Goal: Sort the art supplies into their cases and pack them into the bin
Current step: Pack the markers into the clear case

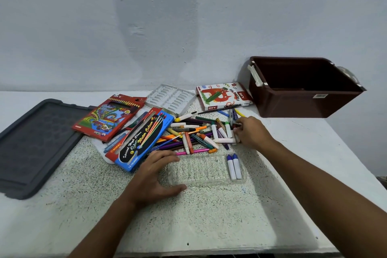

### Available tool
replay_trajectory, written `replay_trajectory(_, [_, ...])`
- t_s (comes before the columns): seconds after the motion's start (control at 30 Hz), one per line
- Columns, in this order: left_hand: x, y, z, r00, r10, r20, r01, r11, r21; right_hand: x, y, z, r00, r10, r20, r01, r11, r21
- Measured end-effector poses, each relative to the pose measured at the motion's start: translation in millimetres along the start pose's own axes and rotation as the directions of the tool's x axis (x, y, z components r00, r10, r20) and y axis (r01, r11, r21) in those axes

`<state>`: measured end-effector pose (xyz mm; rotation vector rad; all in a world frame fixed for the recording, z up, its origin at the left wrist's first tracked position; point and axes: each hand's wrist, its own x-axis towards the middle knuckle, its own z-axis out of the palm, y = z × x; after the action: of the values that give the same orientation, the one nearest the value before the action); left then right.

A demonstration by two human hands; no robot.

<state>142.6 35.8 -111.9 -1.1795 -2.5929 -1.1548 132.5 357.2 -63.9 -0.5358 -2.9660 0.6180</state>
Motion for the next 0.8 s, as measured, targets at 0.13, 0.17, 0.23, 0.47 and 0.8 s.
replay_trajectory(0.13, [0.3, 0.7, 0.5, 1.0, 0.002, -0.001, -0.002, 1.0, 0.004, 6.0, 0.3, -3.8, 0.998, 0.045, 0.035, -0.045, 0.999, -0.001])
replay_trajectory(0.17, [0.1, 0.5, 0.7, 1.0, 0.001, -0.003, -0.001, 1.0, 0.005, 7.0, -0.1, -5.2, 0.998, 0.037, 0.046, -0.036, 0.999, -0.016])
replay_trajectory(0.23, [0.0, 0.4, 0.9, 1.0, -0.002, -0.002, 0.002, 1.0, 0.0, 7.8, -0.6, -7.4, 0.998, 0.013, 0.066, -0.01, 0.999, -0.051])
replay_trajectory(0.47, [0.5, -2.1, 1.3, 1.0, 0.008, -0.006, -0.008, 1.0, -0.022, 5.6, -8.2, -9.4, 0.994, 0.018, 0.106, -0.011, 0.997, -0.072])
replay_trajectory(0.8, [0.0, -2.1, 0.9, 1.0, 0.013, -0.009, -0.013, 1.0, -0.028, 2.4, -13.7, -11.5, 0.986, 0.163, 0.024, -0.165, 0.966, 0.199])
